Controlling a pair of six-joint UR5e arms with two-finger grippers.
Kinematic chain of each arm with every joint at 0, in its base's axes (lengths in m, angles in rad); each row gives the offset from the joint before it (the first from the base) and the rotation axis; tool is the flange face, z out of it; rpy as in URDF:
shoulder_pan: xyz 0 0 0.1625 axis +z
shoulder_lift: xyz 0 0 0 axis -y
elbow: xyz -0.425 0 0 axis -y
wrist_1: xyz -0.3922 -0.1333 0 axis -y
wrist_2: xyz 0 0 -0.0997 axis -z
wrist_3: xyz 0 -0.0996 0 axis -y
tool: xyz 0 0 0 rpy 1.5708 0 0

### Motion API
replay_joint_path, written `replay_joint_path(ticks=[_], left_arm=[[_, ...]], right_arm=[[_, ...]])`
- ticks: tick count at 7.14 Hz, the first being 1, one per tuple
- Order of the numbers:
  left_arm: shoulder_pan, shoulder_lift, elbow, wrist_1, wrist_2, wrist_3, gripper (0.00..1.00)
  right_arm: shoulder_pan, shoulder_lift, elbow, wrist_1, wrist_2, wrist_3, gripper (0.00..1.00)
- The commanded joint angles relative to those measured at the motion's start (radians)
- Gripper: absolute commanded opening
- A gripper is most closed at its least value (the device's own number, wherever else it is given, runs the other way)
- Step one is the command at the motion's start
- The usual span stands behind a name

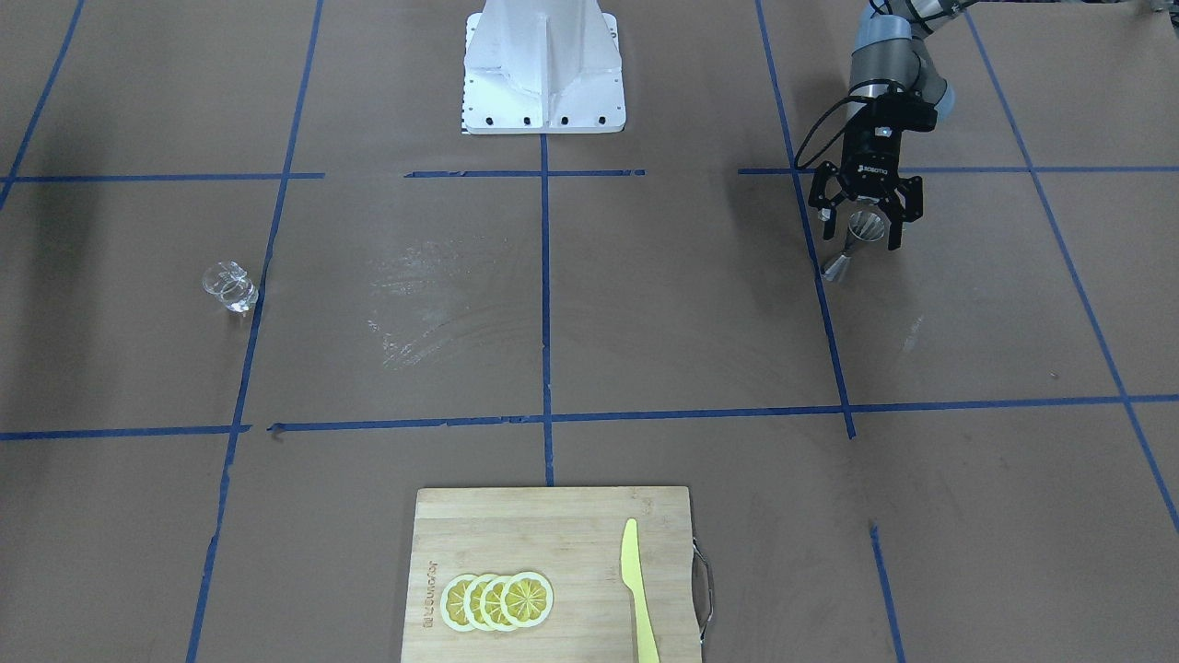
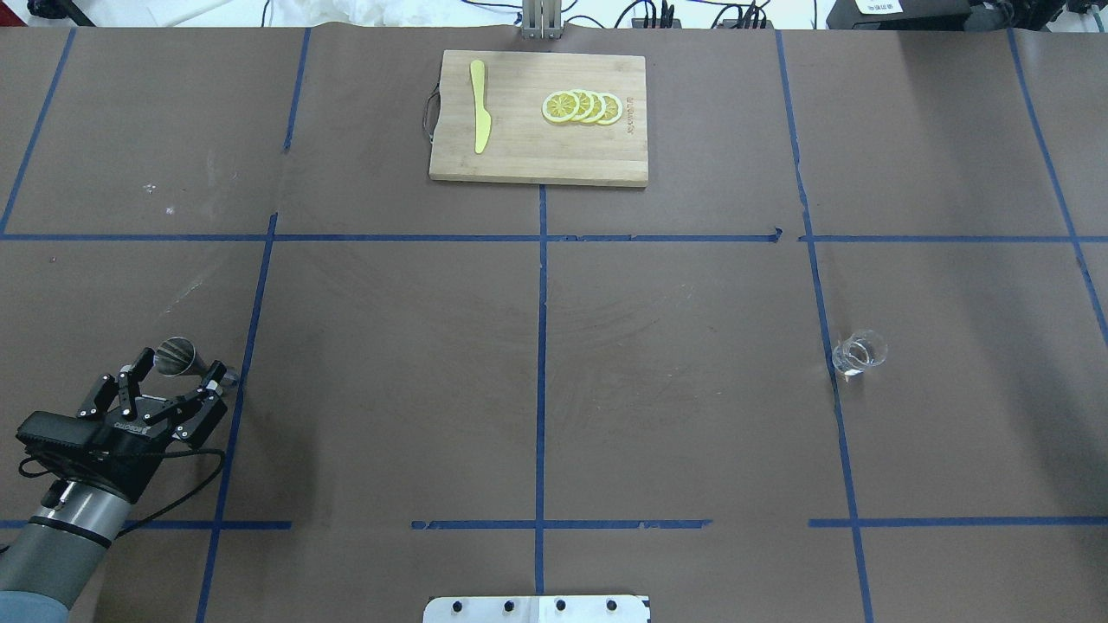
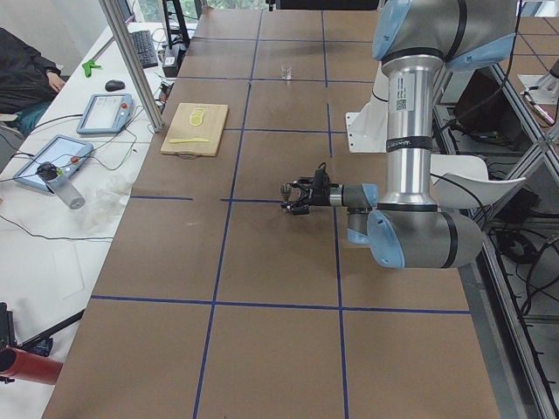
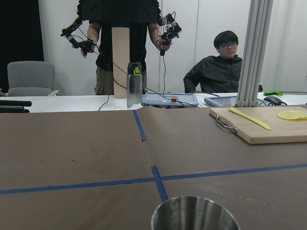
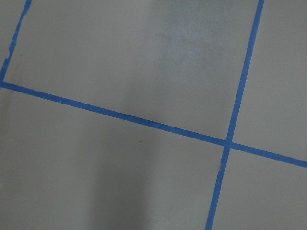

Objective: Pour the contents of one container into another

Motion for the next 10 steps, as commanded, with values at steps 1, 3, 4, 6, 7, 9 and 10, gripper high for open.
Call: replay_joint_path(ticks=[1, 3, 4, 6, 7, 9, 10], left_arm=[[0.004, -0.023, 0.025, -0.001, 0.001, 0.001, 0.99], [0.006, -0.040, 0.044, -0.001, -0.005, 0.008, 0.99], [0.006, -0.040, 0.046, -0.001, -0.007, 0.010, 0.95], [0.006, -0.038, 0.052, -0.001, -0.011, 0.011, 0.86], [0.006, -0.034, 0.052, -0.001, -0.011, 0.011, 0.86], [0.006, -0.034, 0.052, -0.001, -0.026, 0.011, 0.86], [0.006, -0.035, 0.056, -0.001, -0.027, 0.011, 0.81]], right_arm=[[-0.001, 0.001, 0.000, 0.000, 0.000, 0.000, 1.00], [0.000, 0.006, -0.003, 0.000, -0.002, 0.000, 1.00], [-0.001, 0.007, -0.003, 0.000, -0.003, 0.000, 1.00], [-0.001, 0.012, -0.003, 0.000, -0.003, 0.000, 1.00], [0.000, 0.012, -0.003, 0.000, -0.003, 0.000, 1.00], [-0.001, 0.014, -0.003, 0.000, -0.003, 0.000, 1.00], [0.000, 0.014, -0.003, 0.000, -0.003, 0.000, 1.00]])
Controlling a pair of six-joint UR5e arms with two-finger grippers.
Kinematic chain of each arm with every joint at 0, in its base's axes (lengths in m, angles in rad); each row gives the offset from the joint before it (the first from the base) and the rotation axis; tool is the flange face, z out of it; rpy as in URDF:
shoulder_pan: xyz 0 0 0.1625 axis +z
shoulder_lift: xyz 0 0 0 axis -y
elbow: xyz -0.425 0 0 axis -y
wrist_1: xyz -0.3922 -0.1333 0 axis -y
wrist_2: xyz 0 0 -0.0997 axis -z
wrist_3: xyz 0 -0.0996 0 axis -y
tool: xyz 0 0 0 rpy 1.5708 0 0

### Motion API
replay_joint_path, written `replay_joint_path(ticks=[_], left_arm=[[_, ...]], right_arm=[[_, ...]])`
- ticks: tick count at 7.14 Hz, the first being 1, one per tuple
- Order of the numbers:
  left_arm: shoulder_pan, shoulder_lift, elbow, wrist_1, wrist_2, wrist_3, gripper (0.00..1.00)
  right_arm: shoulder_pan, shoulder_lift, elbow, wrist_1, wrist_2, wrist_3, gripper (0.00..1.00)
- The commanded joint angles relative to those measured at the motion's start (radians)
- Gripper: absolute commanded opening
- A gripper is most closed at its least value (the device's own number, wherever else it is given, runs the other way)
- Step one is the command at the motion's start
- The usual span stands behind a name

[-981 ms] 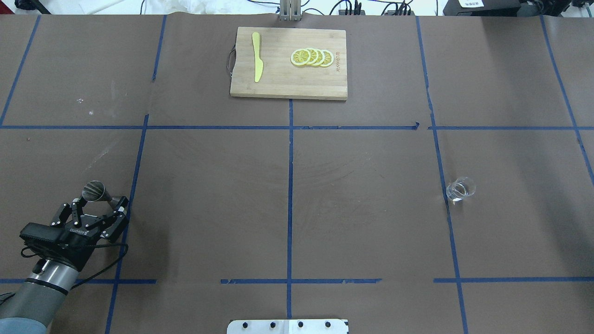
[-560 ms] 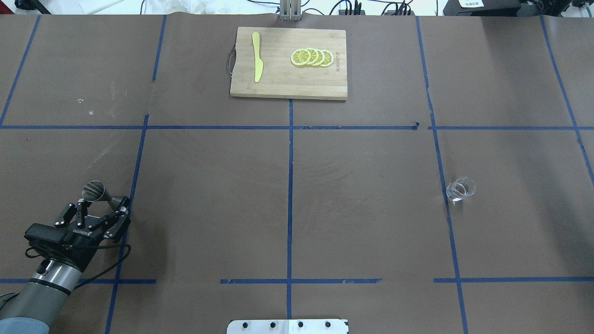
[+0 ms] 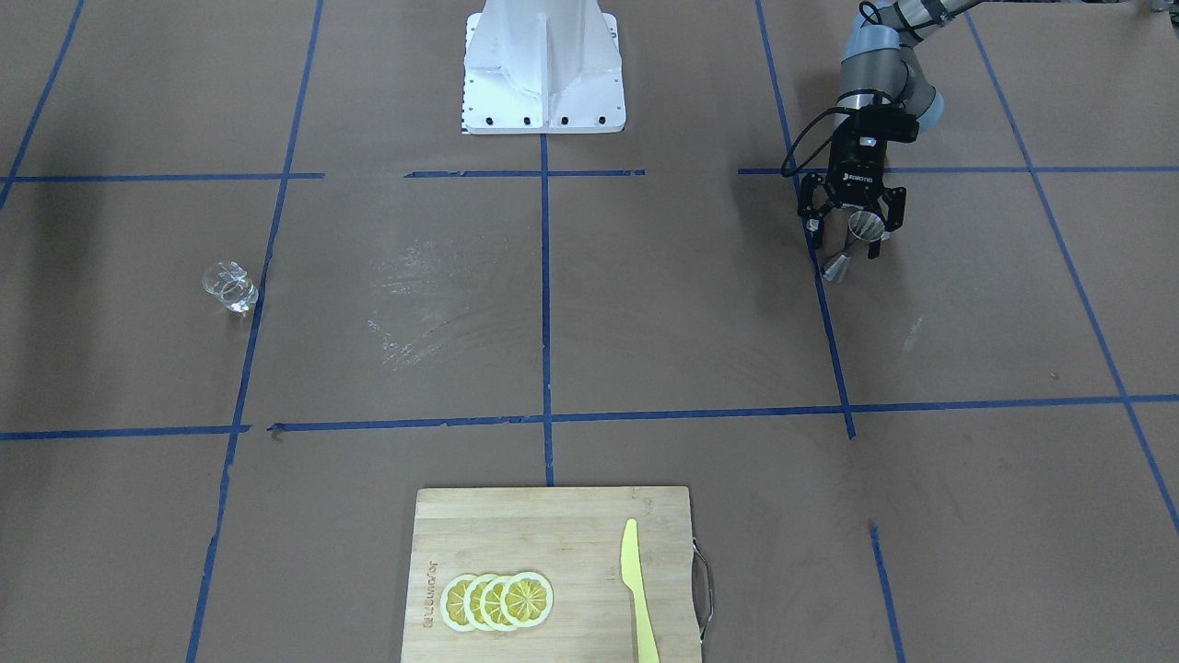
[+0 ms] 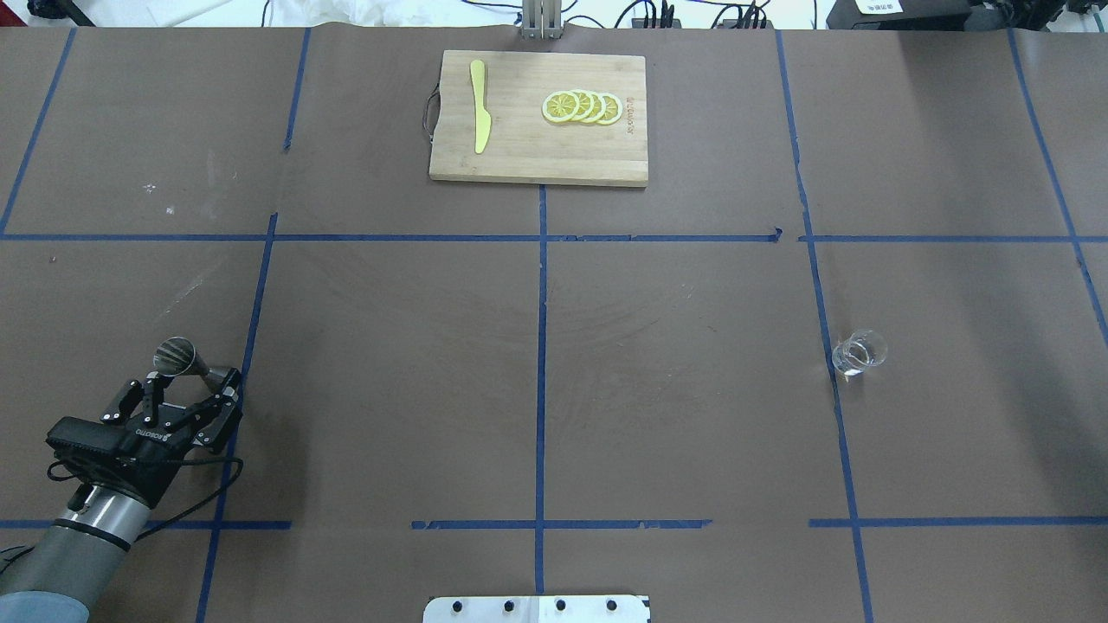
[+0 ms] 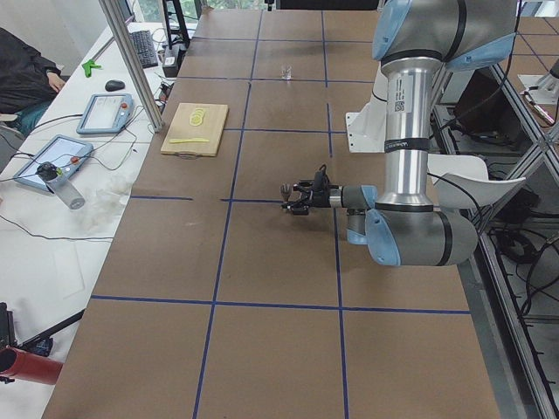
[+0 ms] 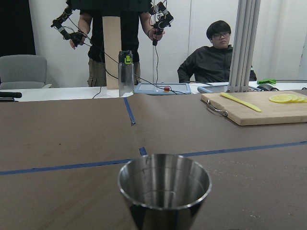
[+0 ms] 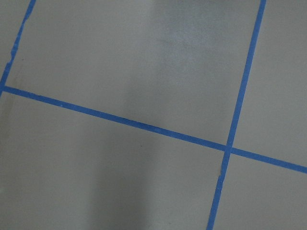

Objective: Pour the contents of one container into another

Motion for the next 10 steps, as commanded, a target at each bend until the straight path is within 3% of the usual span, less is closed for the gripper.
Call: replay_joint_path(ticks=[1, 5, 8, 10], left_arm=[[-0.002, -0.001, 0.005, 0.000, -0.005, 0.000, 0.79], [-0.003, 0.004, 0.009, -0.014, -0.026, 0.000, 0.75], [-0.006, 0.004, 0.009, -0.037, -0.026, 0.000, 0.06], [-0.009, 0.006, 0.008, -0.041, -0.025, 0.000, 0.04]], right_arm=[[0.000, 0.000, 0.000, 0.000, 0.000, 0.000, 1.00], [-0.001, 0.000, 0.002, 0.002, 0.000, 0.000, 1.00], [0.001, 0.000, 0.002, 0.002, 0.000, 0.000, 1.00], [0.001, 0.002, 0.003, 0.002, 0.000, 0.000, 1.00]])
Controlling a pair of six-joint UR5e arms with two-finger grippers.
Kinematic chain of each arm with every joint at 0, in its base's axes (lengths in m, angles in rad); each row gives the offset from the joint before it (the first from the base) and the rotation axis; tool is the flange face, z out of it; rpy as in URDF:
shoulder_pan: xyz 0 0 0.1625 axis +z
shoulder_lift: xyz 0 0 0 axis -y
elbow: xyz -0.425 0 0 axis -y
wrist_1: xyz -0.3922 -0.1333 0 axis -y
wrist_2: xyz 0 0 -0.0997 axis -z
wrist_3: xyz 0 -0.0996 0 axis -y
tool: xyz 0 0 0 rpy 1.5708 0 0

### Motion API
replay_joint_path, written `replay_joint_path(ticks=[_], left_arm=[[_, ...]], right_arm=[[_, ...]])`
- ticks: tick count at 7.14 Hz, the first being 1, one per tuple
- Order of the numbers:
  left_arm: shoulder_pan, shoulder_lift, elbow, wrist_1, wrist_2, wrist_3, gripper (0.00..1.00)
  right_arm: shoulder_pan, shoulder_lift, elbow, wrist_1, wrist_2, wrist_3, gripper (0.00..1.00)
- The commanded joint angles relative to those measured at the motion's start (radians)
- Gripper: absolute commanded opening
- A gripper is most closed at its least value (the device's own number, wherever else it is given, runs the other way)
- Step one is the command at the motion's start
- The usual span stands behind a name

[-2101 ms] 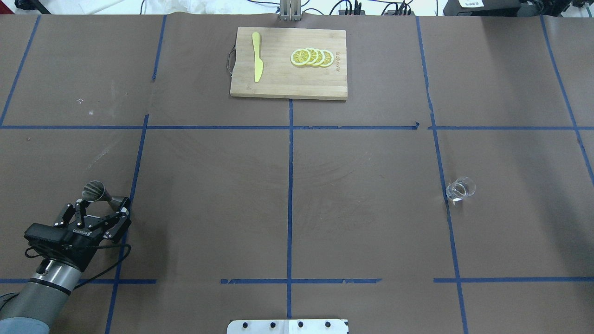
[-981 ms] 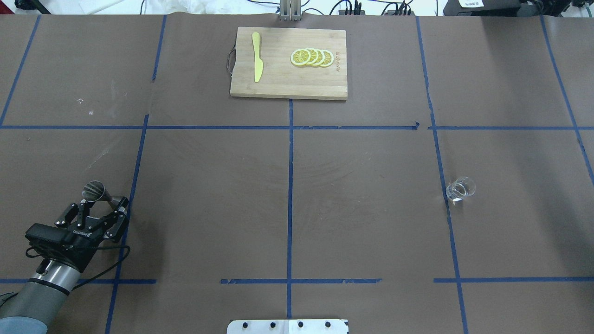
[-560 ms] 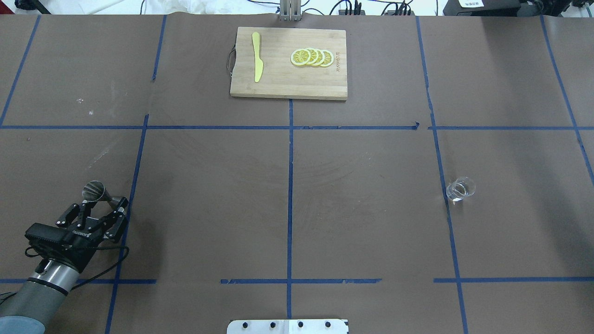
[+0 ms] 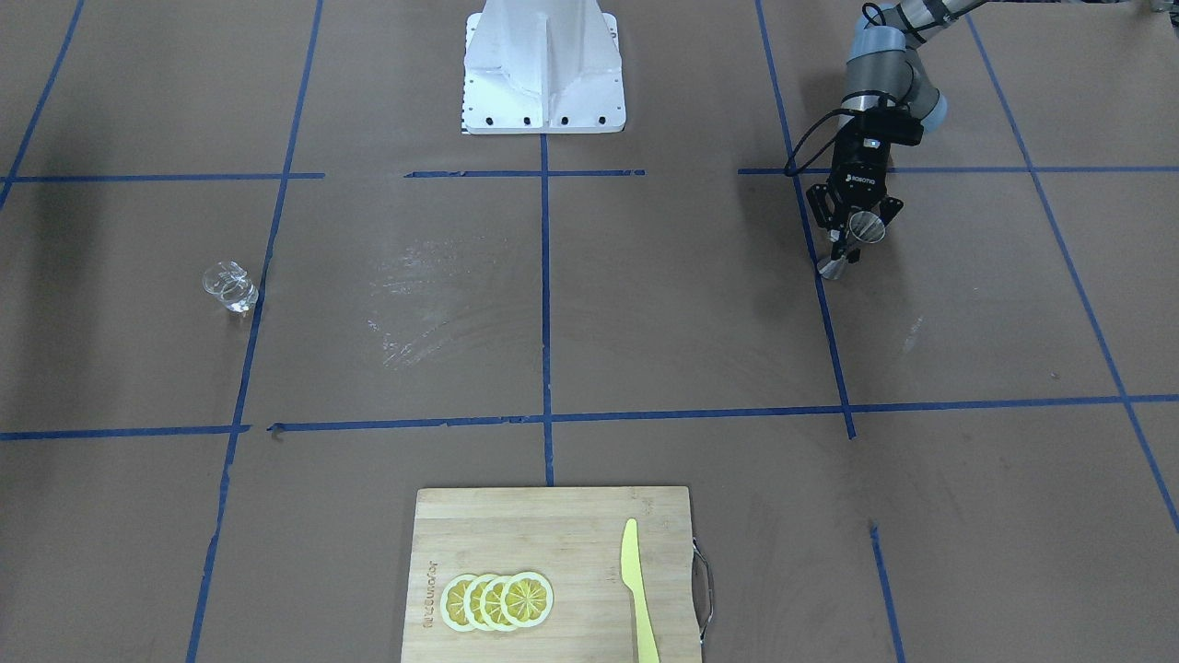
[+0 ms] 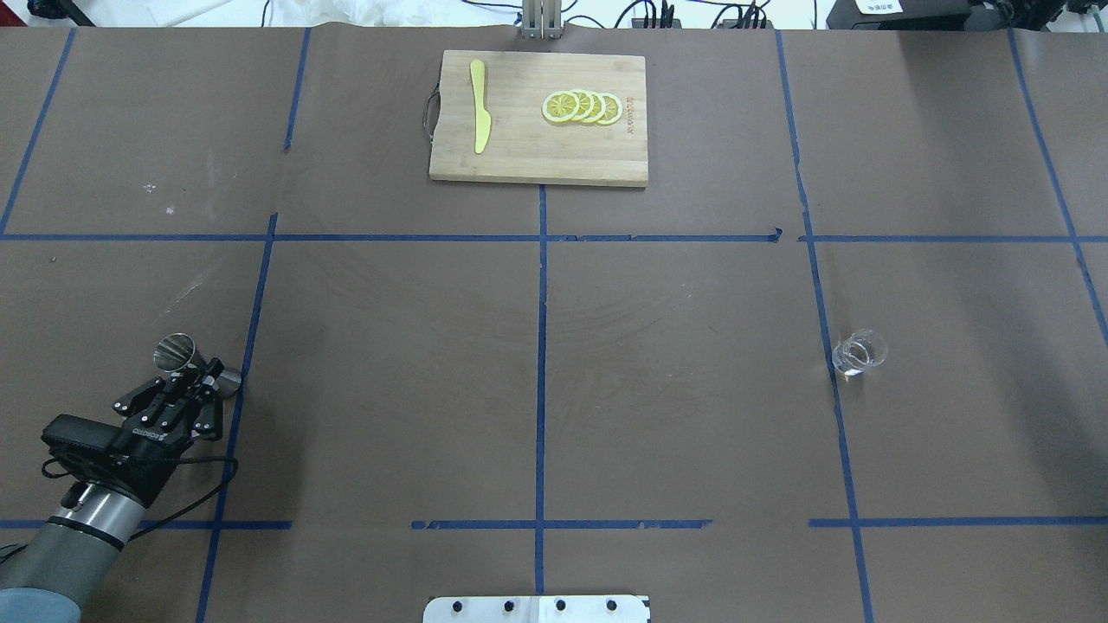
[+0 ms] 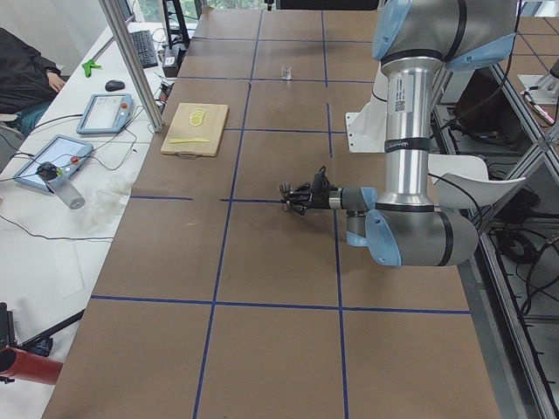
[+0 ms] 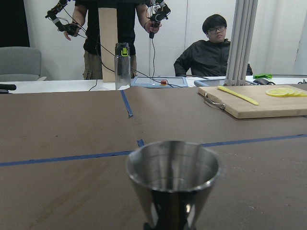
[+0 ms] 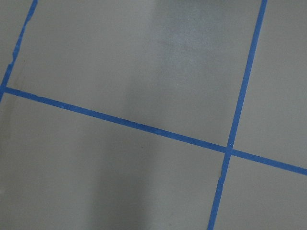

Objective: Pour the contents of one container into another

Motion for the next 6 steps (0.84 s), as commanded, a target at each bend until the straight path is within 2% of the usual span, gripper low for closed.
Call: replay_joint_path(ticks=[1, 3, 4, 5, 6], left_arm=[[-0.007, 0.001, -0.001, -0.022, 0.000, 0.000, 0.00], [-0.023, 0.007, -0.004, -0.055, -0.009, 0.050, 0.00], [-0.031, 0.007, -0.004, -0.090, -0.012, 0.137, 0.00], [-0.042, 0.007, -0.003, -0.173, -0.053, 0.272, 0.00], [-0.086, 0.007, -0.004, -0.259, -0.150, 0.421, 0.00]], right_arm=[[0.000, 0.001, 0.001, 0.000, 0.000, 0.000, 1.00], [0.000, 0.001, 0.001, 0.000, 0.000, 0.000, 1.00], [0.000, 0.001, 0.001, 0.000, 0.002, 0.000, 1.00], [0.000, -0.001, 0.001, 0.000, 0.000, 0.000, 1.00], [0.000, -0.001, -0.001, 0.000, 0.000, 0.000, 1.00]])
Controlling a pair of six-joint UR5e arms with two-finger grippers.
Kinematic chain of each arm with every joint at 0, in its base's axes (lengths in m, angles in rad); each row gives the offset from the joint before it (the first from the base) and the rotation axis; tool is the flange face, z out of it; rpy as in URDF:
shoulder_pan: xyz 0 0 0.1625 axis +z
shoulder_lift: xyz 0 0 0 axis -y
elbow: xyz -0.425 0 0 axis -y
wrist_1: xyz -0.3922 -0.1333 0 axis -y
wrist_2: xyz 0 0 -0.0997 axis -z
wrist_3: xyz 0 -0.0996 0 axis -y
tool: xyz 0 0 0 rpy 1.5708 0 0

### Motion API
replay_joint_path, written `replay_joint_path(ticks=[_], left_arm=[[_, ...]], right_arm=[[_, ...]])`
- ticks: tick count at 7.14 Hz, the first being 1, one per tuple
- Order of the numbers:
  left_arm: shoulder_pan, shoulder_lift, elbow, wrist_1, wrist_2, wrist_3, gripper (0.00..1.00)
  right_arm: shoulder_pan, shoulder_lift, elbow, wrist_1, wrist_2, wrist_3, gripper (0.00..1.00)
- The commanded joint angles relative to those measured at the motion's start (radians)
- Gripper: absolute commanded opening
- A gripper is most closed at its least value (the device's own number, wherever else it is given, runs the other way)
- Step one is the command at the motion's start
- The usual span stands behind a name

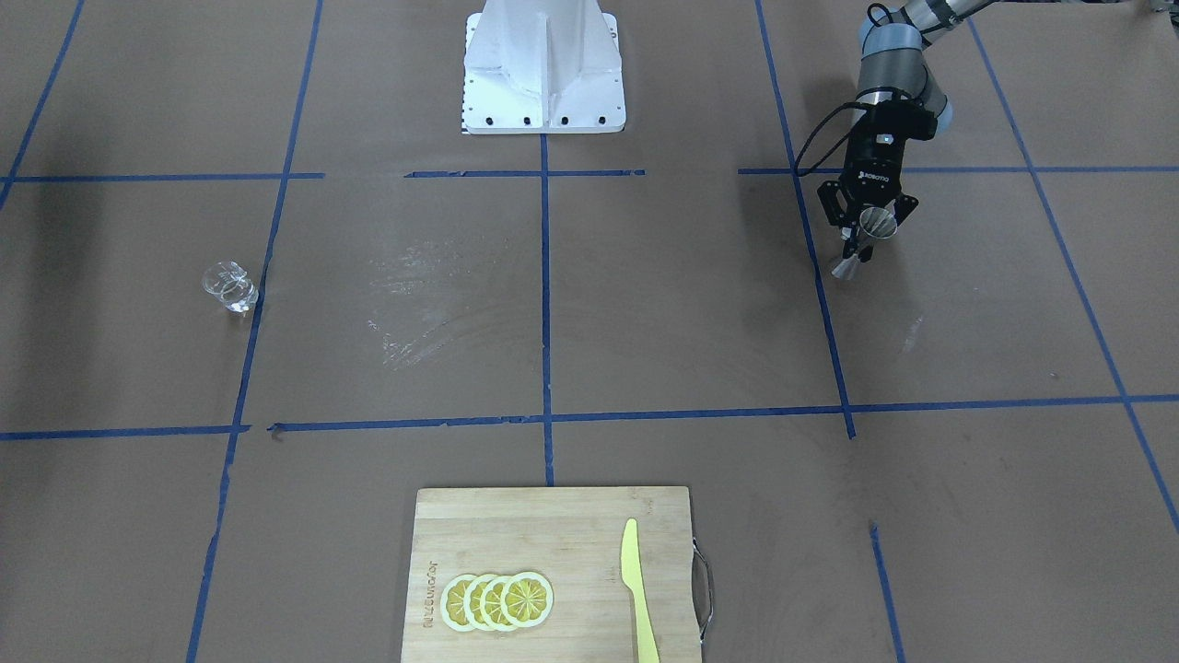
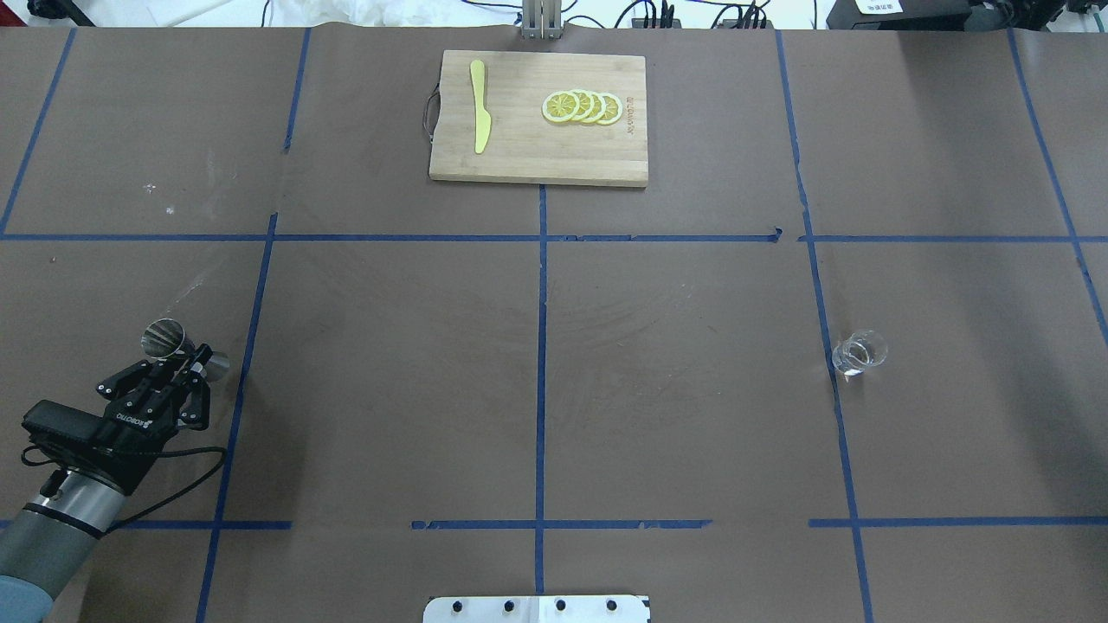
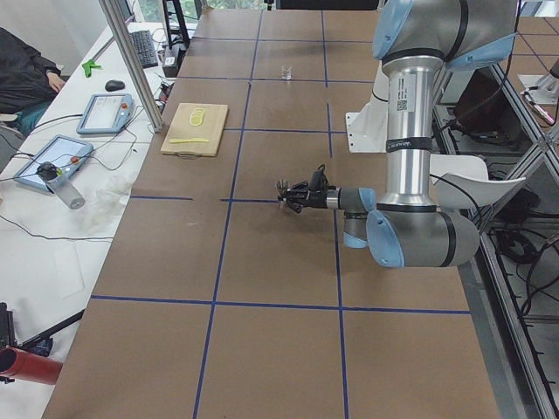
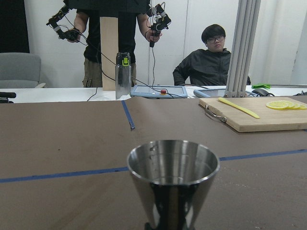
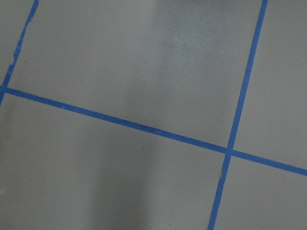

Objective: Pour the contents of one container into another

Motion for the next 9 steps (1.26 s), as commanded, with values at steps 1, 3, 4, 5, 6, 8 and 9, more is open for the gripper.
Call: replay_joint_path(ticks=[1, 3, 4, 5, 6, 8, 9], left_arm=[[-0.090, -0.003, -0.005, -0.113, -0.199, 0.254, 0.00], [-0.234, -0.017, -0.011, -0.118, -0.526, 0.294, 0.00], [-0.313, -0.043, -0.011, -0.117, -0.694, 0.317, 0.00], [-0.391, -0.098, -0.011, -0.106, -0.849, 0.377, 0.00], [-0.420, -0.163, -0.007, -0.071, -0.957, 0.379, 0.00], [-0.511, -0.327, -0.007, 0.108, -1.232, 0.383, 0.00], [-0.537, -0.387, -0.007, 0.173, -1.315, 0.385, 0.00]], right_arm=[[0.000, -0.001, -0.003, 0.000, 0.000, 0.000, 1.00], [0.000, -0.004, -0.004, -0.001, -0.003, -0.002, 1.00], [0.000, -0.004, -0.006, -0.002, -0.003, -0.002, 1.00], [0.000, -0.007, -0.007, -0.002, -0.005, -0.002, 1.00], [0.000, -0.010, -0.007, -0.002, -0.003, -0.002, 1.00], [0.000, -0.013, -0.009, -0.002, -0.005, -0.002, 1.00], [0.000, -0.013, -0.008, -0.002, -0.005, 0.000, 1.00]])
